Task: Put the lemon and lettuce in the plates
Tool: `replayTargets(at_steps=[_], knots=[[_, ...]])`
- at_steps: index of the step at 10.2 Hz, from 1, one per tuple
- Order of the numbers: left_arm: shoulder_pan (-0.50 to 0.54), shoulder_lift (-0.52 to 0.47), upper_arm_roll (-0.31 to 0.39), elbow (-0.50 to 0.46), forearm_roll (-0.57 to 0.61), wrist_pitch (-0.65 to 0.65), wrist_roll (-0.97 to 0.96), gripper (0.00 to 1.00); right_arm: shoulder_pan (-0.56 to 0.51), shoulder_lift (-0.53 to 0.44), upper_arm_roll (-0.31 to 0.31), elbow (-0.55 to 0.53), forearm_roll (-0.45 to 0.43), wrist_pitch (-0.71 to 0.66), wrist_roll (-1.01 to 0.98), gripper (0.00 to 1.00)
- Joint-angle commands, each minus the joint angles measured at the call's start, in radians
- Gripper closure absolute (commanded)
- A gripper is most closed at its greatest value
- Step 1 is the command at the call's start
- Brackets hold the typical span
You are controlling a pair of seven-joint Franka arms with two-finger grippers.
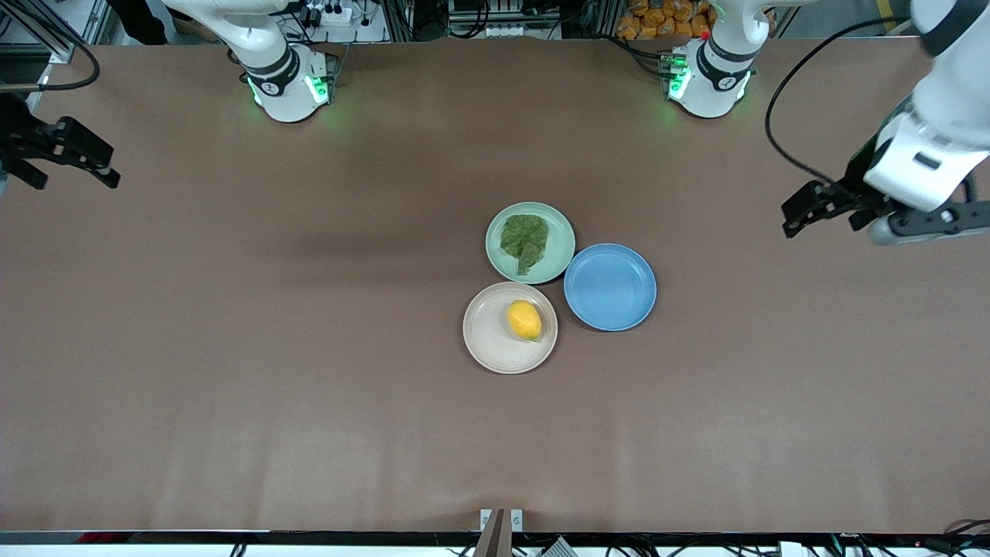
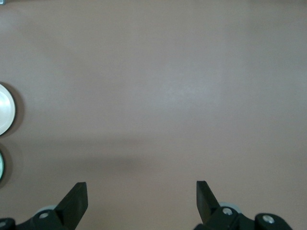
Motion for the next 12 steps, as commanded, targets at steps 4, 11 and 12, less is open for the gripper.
replayTargets(at_steps=[4,11,12], knots=[[-0.003,0.013,-0.003,0.145,0.027,-0.167,0.136,0.0,-0.002,0.058,0.008,0.053,-0.017,-0.009,-0.017,0.0],[-0.012,0.01,-0.009,0.171,0.069,-0.196,0.141,0.0,-0.002,0.096,0.008,0.058,-0.009,0.048,-0.014,0.0],[-0.012,0.01,-0.011,0.171,0.061,-0.196,0.141,0.0,-0.006,0.096,0.008,0.058,-0.009,0.05,-0.014,0.0]])
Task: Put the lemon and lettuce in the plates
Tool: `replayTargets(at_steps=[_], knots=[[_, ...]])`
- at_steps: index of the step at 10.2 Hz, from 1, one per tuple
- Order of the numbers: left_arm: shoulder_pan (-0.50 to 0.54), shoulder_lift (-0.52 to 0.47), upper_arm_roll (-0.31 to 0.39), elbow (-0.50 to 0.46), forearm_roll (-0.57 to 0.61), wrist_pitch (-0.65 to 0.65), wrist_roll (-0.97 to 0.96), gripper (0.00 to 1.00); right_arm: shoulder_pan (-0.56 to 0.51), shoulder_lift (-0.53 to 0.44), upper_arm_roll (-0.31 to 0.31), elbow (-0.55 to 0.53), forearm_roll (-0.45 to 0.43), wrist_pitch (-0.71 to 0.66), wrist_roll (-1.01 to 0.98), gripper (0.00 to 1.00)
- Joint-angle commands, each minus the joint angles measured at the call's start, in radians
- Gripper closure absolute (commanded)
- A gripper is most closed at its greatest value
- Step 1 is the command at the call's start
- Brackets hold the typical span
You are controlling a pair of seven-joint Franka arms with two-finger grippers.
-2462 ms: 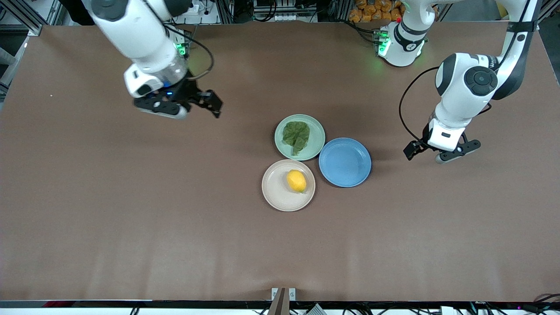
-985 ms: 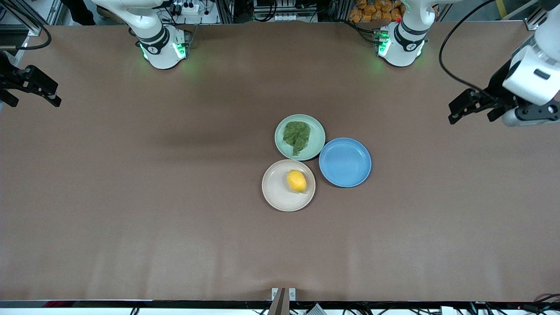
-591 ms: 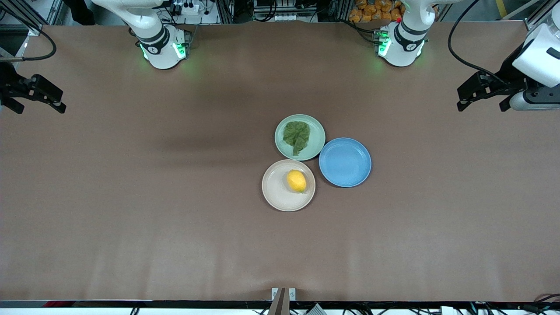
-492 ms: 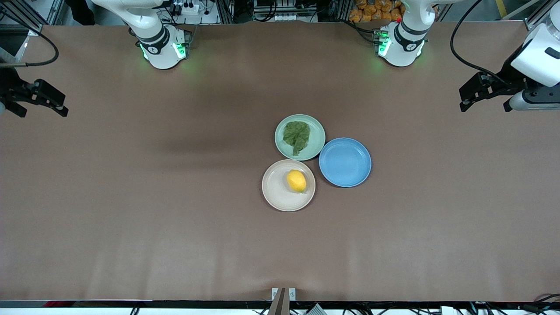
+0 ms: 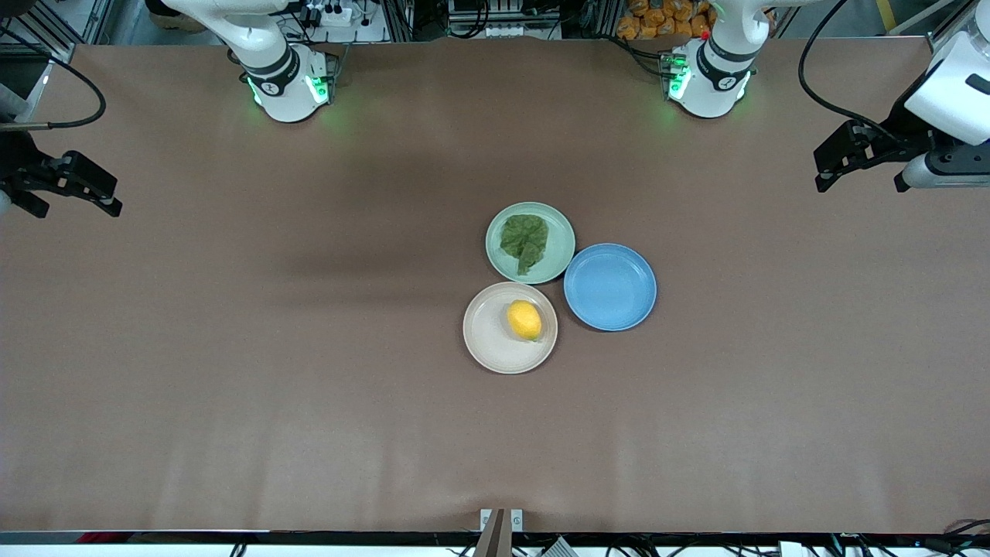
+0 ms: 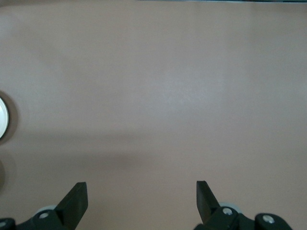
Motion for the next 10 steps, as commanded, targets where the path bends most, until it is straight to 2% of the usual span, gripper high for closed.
replayTargets(at_steps=[1,10], knots=[[0.0,0.009,-0.002,0.027,-0.005,-0.028,0.019,0.0,-0.007,0.013,0.005,0.026,-0.003,0.0,-0.012,0.0],[0.003,0.008,-0.004,0.027,-0.026,-0.028,0.017,0.0,-0.002,0.013,0.006,0.044,-0.003,-0.008,-0.012,0.0]])
